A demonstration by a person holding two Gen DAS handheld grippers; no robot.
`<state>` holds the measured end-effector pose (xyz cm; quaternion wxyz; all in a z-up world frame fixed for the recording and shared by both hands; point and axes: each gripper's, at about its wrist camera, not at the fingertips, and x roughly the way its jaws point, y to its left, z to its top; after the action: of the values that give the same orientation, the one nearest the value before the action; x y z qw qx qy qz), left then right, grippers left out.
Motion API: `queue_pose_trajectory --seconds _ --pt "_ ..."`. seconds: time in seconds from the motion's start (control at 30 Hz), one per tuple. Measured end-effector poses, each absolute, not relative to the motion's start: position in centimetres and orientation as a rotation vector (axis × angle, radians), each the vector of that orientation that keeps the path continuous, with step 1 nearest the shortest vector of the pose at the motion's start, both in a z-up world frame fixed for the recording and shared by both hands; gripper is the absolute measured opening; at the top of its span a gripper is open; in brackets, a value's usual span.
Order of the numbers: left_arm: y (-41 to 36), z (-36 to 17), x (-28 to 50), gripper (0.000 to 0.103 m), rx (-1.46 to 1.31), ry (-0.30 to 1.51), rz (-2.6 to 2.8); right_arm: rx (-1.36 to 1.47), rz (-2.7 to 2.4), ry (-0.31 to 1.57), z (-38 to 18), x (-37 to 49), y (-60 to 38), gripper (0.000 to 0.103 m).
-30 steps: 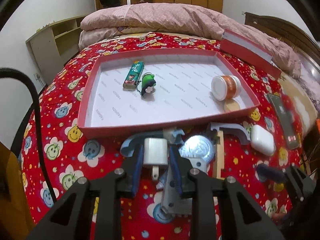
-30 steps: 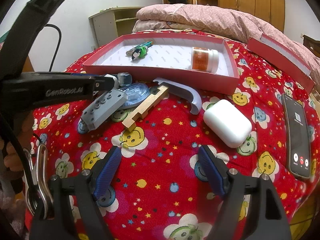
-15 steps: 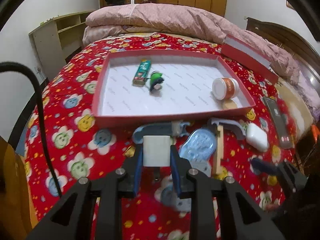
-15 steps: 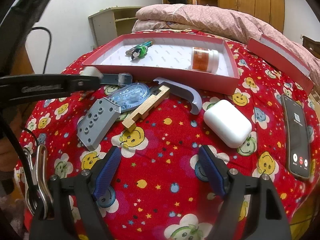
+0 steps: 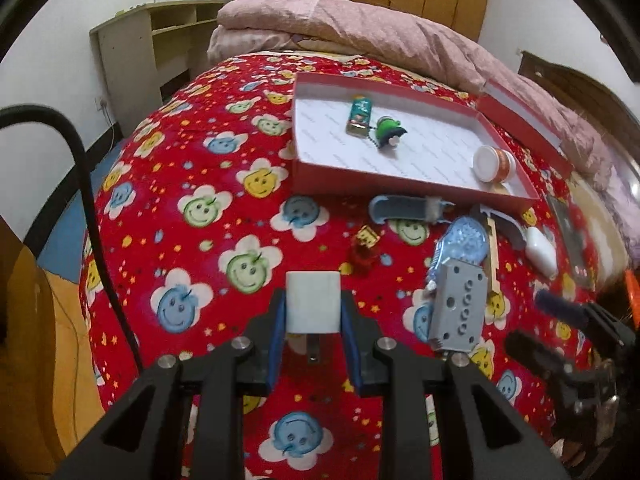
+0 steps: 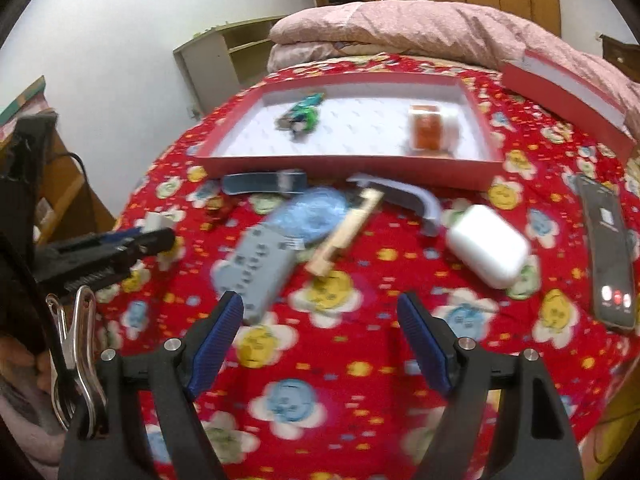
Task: Organize rigid objects
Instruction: 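Grasp the white plug with the left tool and lift it while the right tool grasps the grey perforated block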
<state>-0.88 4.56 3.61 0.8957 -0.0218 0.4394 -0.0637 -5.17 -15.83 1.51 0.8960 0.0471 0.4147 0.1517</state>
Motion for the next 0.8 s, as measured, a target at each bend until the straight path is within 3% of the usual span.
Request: queue_pose_trajectory --seconds 0.63,0.7,0.8 --pt "7.4 2.6 -1.5 0.027 -0.128 0.906 -0.142 0.044 0.227 0.952 -0.1 -2.3 -10.1 0.082" --pt "7.3 2.7 -1.6 0.027 -0.127 0.904 -0.142 0.041 0.222 0.946 -0.1 -2.4 -10.2 0.077" --pt "7.3 2.8 -1.7 0.027 -0.123 0.902 -0.143 0.019 0.194 0.934 0.0 -2.6 -10.6 0.056"
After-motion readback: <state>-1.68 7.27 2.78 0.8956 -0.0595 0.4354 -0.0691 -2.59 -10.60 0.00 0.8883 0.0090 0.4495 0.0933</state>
